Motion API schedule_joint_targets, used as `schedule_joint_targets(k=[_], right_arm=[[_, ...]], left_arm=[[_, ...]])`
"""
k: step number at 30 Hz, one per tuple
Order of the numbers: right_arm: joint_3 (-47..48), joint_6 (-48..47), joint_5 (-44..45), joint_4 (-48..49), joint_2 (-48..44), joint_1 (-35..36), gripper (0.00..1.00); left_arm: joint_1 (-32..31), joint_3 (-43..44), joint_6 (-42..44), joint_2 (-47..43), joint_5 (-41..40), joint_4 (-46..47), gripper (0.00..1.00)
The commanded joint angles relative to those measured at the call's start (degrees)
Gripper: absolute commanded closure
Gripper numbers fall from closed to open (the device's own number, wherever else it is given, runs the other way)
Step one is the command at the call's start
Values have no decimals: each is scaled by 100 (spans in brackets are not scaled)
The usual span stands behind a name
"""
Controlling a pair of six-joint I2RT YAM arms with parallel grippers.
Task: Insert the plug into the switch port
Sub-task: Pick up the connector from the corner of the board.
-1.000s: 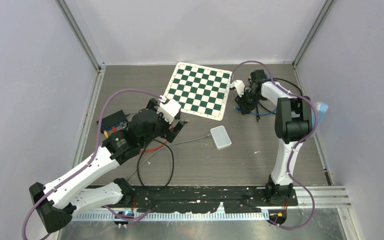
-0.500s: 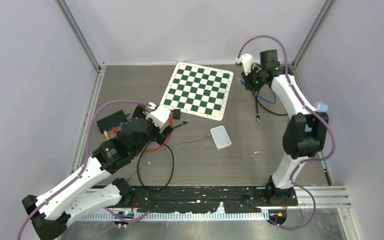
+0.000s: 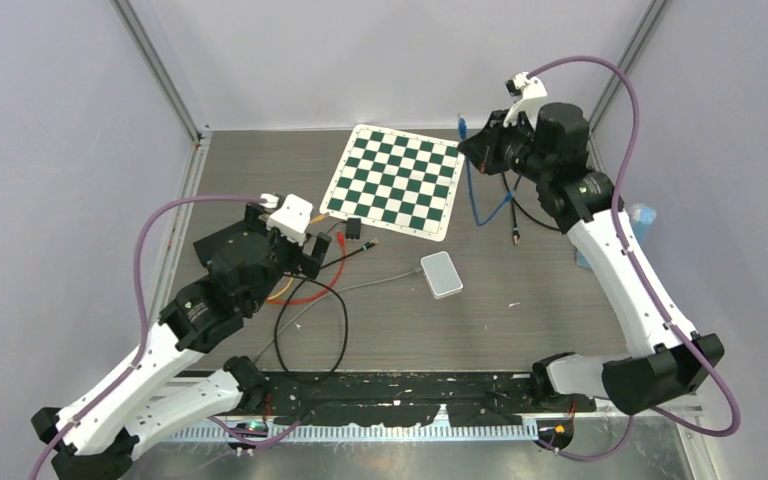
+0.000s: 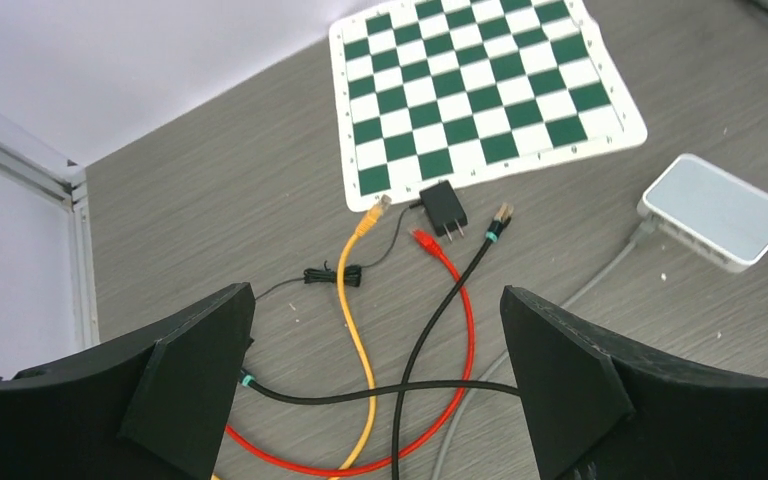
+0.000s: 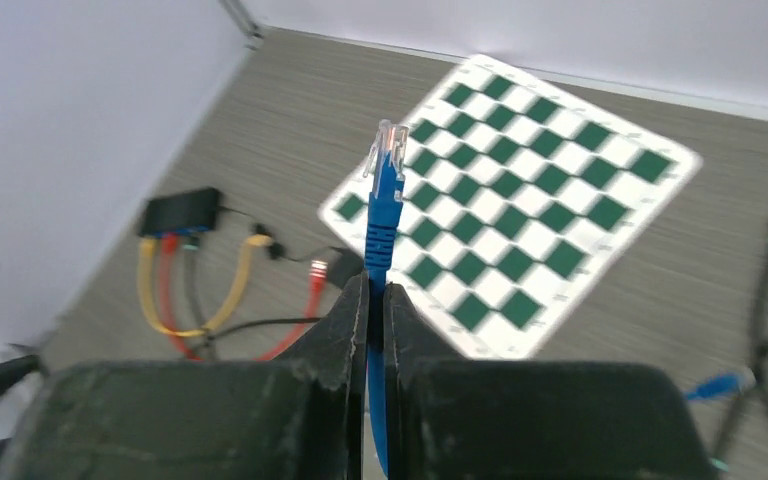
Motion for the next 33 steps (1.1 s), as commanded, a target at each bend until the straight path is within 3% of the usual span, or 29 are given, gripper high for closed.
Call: schedule_joint_targets(k=[1,5,9,15,18,23,27,33], right_arm=[[-487,2297,117,1931,-485,534,95],[-1013,4095,383,3236,-627,1199,95],[-2413,5284,1276,4338,-1057,1864,95],[-5034,6119,2954,5268,-1752,2523,95],[-6106,6325,3285,5559,-1908,2532,95],[-6529,5925,3191,5405,-1901,2657,95],[-7055,6113,3412,5593,-1920,2775,95],[-7290,6490,3506,5533,-2072,2775,95]], left_arm=[[171,460,-454,-301,19,-227,3],[279,765,-517,-406,3,-718,2],[280,752,-512,-533,206,-818,1],[279,602,-759,-148,1406,-906,6],[284,244,-923,134,2088,-456,11],[264,-335,-1372,612,2976,607,15],[121,-553,-1611,1274,3285,1513,19],[-585,-583,-1247,2405,3184,2211,20]])
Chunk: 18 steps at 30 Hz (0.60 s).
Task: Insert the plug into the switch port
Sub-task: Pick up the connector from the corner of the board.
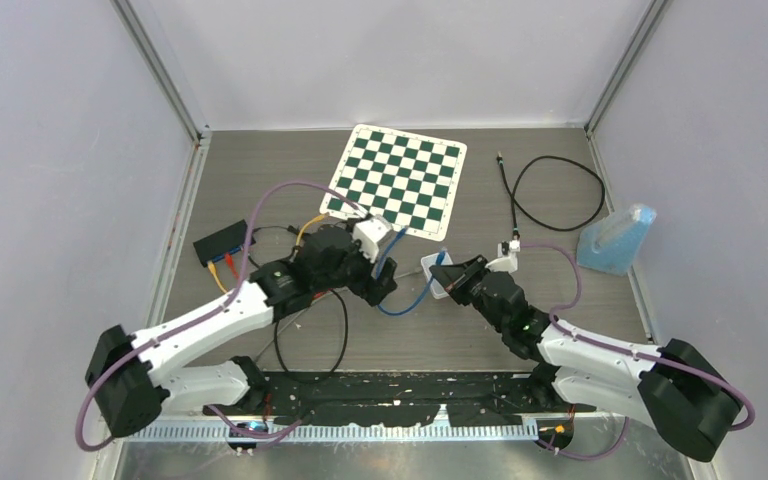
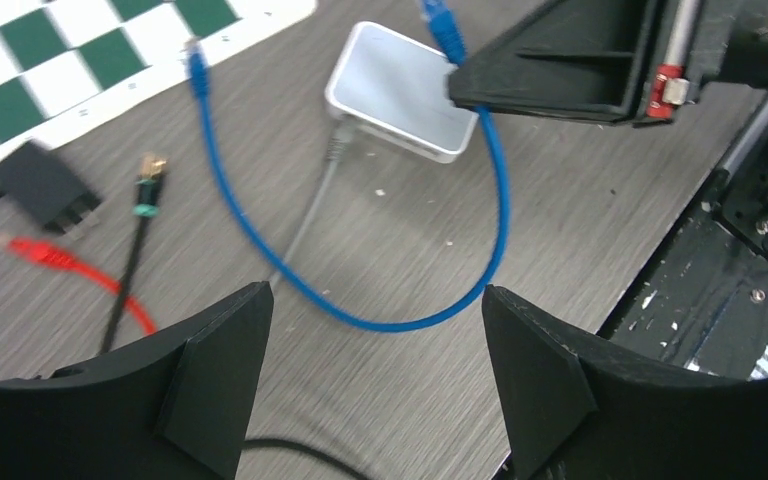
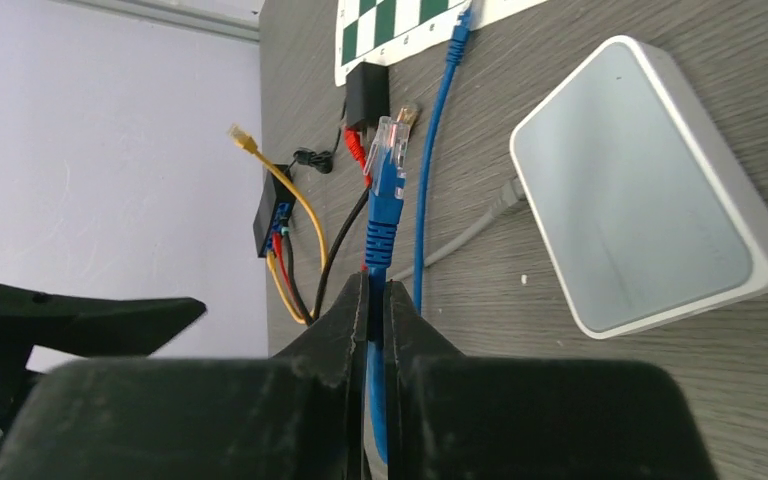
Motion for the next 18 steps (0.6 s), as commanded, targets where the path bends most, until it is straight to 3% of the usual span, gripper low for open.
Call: schedule_joint_targets(k=[1,11,15,17,18], right_arm=[[-59,283,343,181,-229,17,95],[-168,363,277,42,-504,18,95],[-143,218,6,213,-386,22,94],[-161,128,-129,361,-354,18,90],[-150,-112,-230,414,-351,6,83]], left_arm=[[-498,7,147,627,125,1134,20],[-968,282,51,1894,254,1597,34],[-1037,258,150,2174,138,1624,63],[-1039,164,247,2137,51,1628,85],[-1033,111,333,2075,-49,1593,95]])
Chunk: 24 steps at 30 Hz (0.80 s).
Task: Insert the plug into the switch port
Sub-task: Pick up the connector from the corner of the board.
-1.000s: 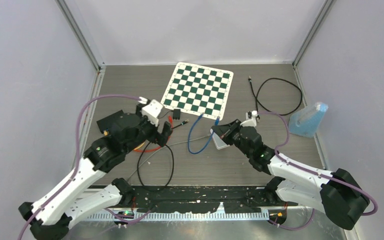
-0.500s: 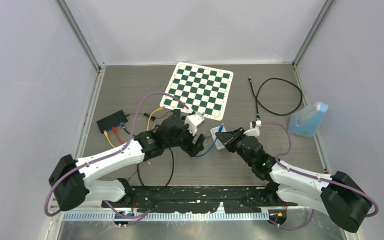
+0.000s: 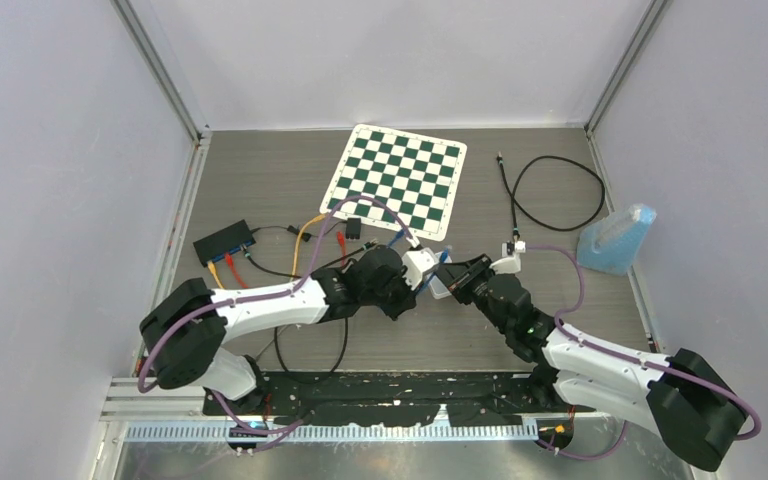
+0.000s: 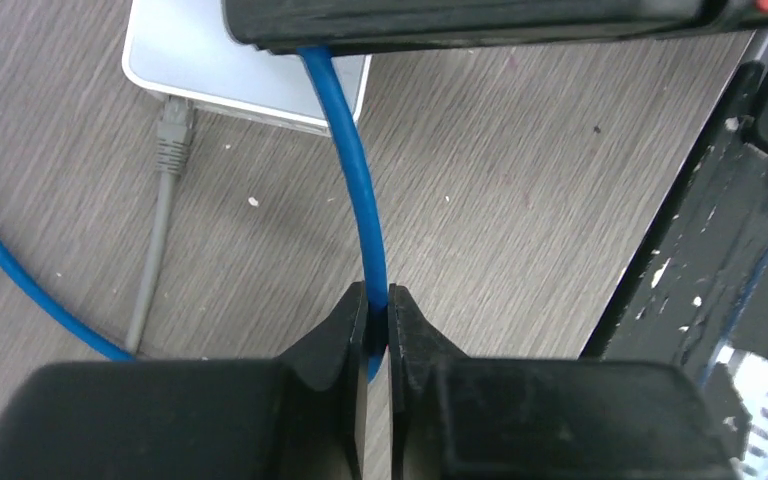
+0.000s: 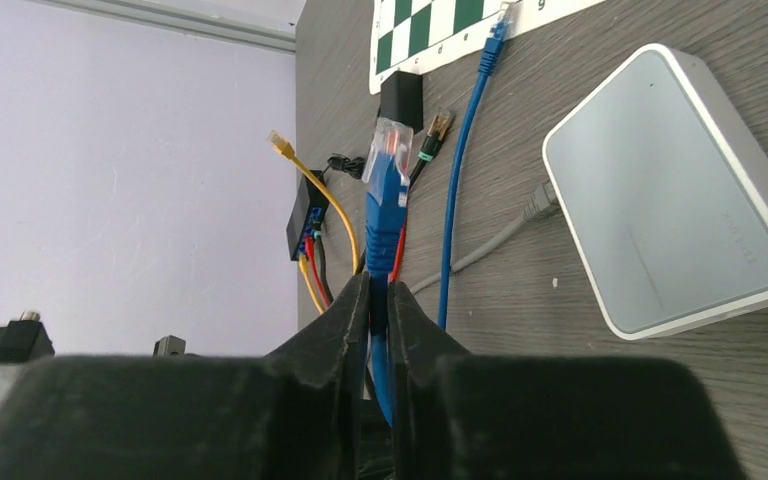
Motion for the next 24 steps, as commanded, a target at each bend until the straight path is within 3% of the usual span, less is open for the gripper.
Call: schedule_joint_targets(k=[1,4,8,10,17,24], right_arm=[[83,-596,-295,366,22,-21,78],[452,-1652,-893,-574,-122,-482,57],[894,-2659,-2305,-1211,-417,-1548,39],[1185,-3090,-3132,-1621,-409,-2092,35],[2258,-4441,-6592,-2177,524,-2974,34],[2379,-4534,-7122,-2201,1007,-3006,36]], left_arm=[[-30,-47,344,-234,-296,356,100],[-26,-365,778,-562,-501,403,100],[-25,-508,1403,-747,-557,88,100],[-32,-581,1568,-838,-559,40,100],[-18,-928,1857,-1229,-164,246,100],[-19,-961,1798,-1399,151,1,100]])
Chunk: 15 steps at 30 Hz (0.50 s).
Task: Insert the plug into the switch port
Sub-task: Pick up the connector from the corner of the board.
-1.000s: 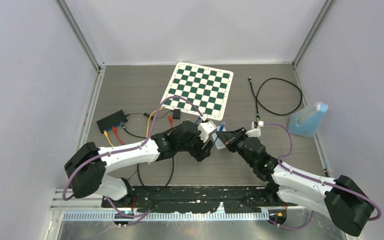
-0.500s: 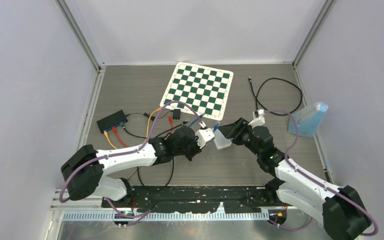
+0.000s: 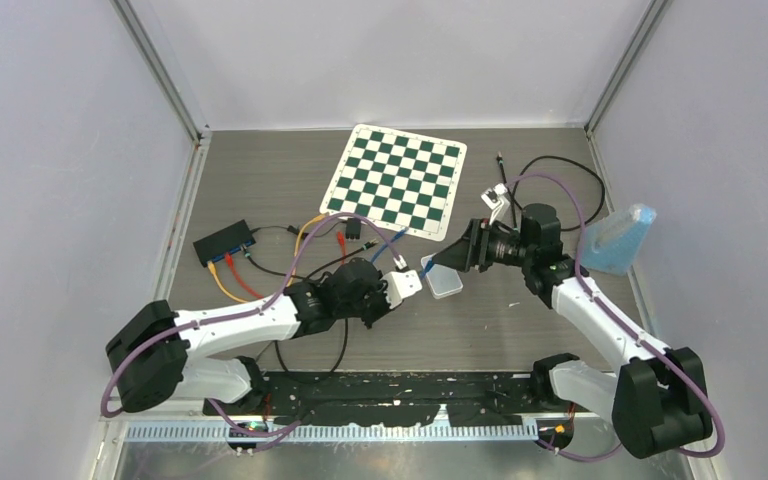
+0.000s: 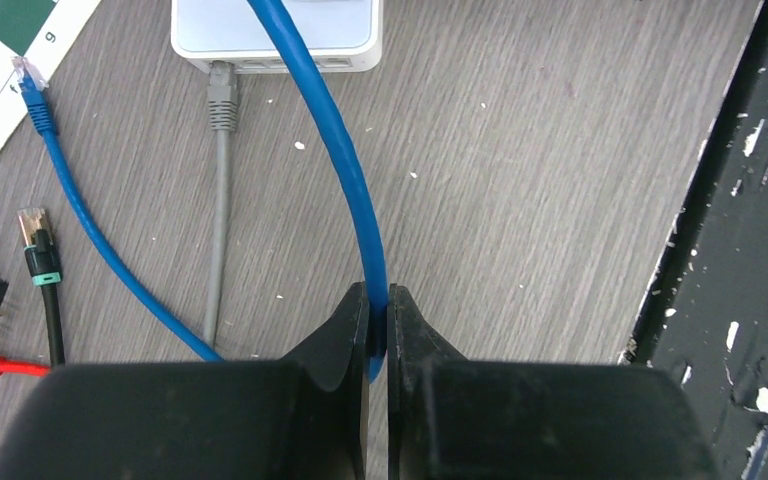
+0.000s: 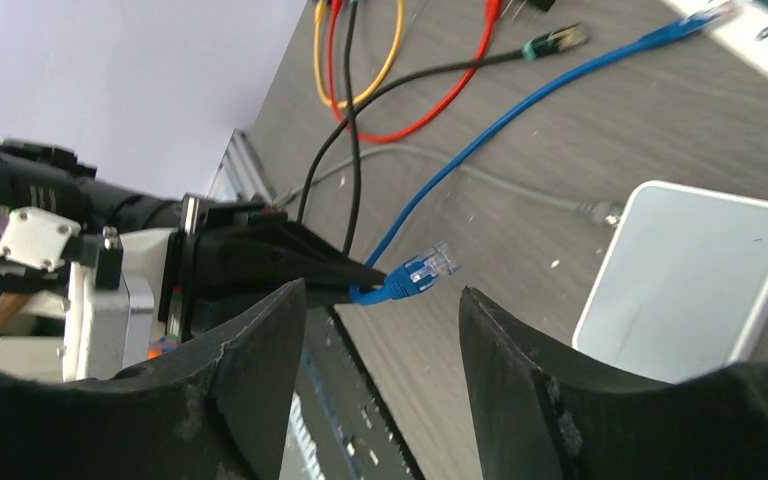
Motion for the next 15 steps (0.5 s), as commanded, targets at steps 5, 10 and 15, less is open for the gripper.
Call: schedule_joint_targets(k=[5,10,15], right_arm=[[50,-198,-1074,270,293,-29,38],[-161,230,-1126,888,262,-30,39],[-192,275,-1144,1000,302,-32,40]], left_arm=[[16,-98,113,-405,354,103,100],[18,-118,112,-370,534,153,100],[15,-124,111,-364,653,184,100]])
